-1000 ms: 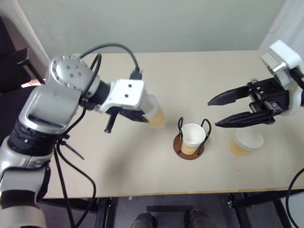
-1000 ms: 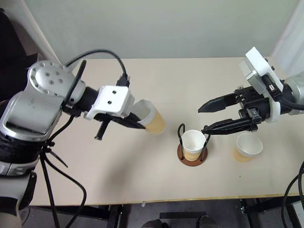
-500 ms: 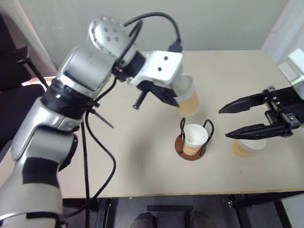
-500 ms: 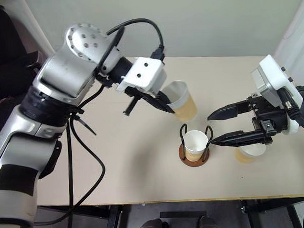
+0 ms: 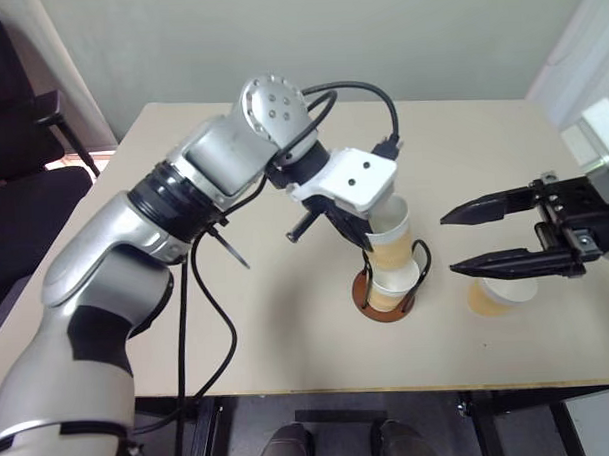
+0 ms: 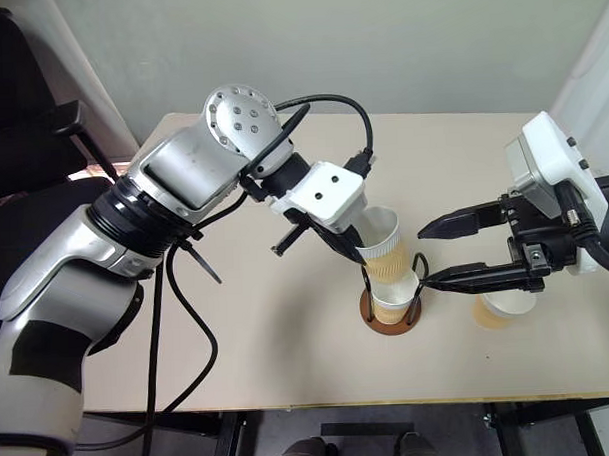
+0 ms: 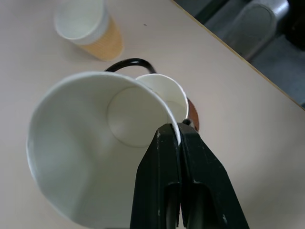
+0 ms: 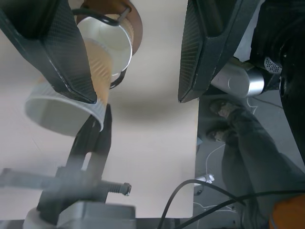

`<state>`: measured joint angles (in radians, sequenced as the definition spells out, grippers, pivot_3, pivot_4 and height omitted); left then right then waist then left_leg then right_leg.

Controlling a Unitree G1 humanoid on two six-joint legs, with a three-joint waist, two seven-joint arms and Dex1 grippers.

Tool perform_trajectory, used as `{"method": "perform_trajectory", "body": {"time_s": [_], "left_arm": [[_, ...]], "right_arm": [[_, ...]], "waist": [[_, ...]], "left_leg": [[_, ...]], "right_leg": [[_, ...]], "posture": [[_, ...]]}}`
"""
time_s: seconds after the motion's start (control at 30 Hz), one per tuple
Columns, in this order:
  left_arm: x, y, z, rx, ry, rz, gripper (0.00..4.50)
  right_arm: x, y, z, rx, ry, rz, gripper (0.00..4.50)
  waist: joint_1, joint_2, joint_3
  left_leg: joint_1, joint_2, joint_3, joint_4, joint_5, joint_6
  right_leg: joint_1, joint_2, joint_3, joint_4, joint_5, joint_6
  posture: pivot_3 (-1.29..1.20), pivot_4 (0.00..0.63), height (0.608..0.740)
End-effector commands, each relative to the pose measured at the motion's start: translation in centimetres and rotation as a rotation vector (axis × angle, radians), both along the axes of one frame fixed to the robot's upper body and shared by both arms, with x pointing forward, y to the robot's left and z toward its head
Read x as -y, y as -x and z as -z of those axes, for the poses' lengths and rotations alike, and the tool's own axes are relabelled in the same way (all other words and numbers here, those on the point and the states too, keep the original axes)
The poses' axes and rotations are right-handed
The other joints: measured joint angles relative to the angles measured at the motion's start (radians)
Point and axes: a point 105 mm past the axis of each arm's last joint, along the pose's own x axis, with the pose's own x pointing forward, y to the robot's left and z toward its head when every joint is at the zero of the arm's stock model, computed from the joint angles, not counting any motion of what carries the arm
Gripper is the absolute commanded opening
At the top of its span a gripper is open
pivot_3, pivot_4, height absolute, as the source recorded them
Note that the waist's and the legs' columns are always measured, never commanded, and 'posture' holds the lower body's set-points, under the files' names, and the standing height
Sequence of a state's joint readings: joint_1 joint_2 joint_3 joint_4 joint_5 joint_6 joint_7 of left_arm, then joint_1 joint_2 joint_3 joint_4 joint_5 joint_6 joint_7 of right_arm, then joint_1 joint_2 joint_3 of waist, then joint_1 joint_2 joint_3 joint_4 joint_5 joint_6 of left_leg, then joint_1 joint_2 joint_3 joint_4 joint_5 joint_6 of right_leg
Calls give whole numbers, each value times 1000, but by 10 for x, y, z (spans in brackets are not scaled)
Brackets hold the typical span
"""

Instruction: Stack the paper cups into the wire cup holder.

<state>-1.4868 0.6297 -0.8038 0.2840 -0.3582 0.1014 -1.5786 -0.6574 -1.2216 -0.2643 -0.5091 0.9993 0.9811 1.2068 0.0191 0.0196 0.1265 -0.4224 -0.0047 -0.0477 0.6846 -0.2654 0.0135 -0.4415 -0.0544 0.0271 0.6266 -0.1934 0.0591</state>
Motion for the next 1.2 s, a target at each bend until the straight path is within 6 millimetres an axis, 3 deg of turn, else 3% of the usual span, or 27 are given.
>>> {"method": "perform_trajectory", "body": {"time_s": [0.03,0.4,0.87,1.2], "left_arm": [[0,4,6,8,-41,46,21],[14,7,12,14,-39,64,21],[14,7,15,7,-43,70,21],[12,6,16,7,-45,78,21]], "right_arm": [[1,6,-8,51,4,-7,2803],[2,8,-7,35,14,-15,2803],[4,10,-6,36,22,-2,2803],[18,12,-4,5,75,59,2803]], "waist": [[0,0,0],[3,0,0],[4,0,0],[6,0,0]], "left_leg": [[0,0,0,0,0,0],[0,0,1,2,0,0],[0,0,1,5,-1,1],[0,0,1,7,-2,3]], "right_leg": [[0,0,0,0,0,0],[1,0,0,0,0,1],[2,0,0,1,1,2],[3,0,0,1,1,3]], "posture": [[0,150,740],[0,150,740],[0,150,740],[0,150,740]]}}
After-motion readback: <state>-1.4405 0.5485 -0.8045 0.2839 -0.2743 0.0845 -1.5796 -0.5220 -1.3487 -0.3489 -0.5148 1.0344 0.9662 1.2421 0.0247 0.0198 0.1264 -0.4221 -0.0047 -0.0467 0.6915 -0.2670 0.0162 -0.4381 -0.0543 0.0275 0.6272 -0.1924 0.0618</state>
